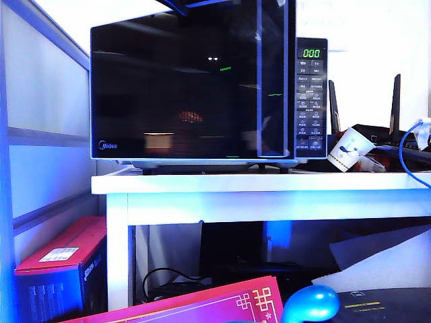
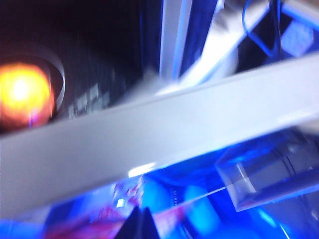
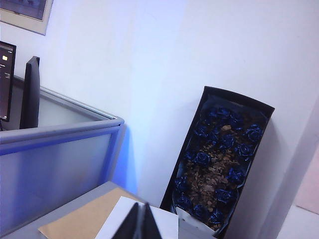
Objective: Open the microwave door, place the orange inside the microwave, then close the microwave door.
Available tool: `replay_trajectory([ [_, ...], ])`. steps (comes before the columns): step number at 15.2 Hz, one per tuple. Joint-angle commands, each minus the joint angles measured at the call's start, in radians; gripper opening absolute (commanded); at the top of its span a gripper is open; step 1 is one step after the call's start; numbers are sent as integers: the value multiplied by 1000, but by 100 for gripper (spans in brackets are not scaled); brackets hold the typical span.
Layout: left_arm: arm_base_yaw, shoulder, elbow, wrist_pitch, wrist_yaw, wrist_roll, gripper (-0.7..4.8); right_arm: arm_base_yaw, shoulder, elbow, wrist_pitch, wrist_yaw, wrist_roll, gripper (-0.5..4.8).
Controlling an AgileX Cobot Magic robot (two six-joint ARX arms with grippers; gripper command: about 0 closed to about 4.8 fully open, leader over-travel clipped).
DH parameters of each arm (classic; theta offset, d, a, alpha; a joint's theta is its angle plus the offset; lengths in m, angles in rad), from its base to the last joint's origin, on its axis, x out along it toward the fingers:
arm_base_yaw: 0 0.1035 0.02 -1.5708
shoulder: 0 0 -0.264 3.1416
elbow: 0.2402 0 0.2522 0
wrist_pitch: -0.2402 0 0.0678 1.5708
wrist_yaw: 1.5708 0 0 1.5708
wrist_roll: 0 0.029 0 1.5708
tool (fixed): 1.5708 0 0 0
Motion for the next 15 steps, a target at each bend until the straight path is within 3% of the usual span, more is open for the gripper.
replay_trajectory([
  [1, -16, 21, 2, 126, 7, 3, -5, 2, -11, 5, 26, 1, 5, -5],
  [6, -16, 84, -6, 348, -2, 3, -5, 2, -16, 5, 48, -6, 24, -5],
  [15, -16, 226, -7, 515, -2, 3, -5, 2, -26, 5, 62, -6, 24, -5],
])
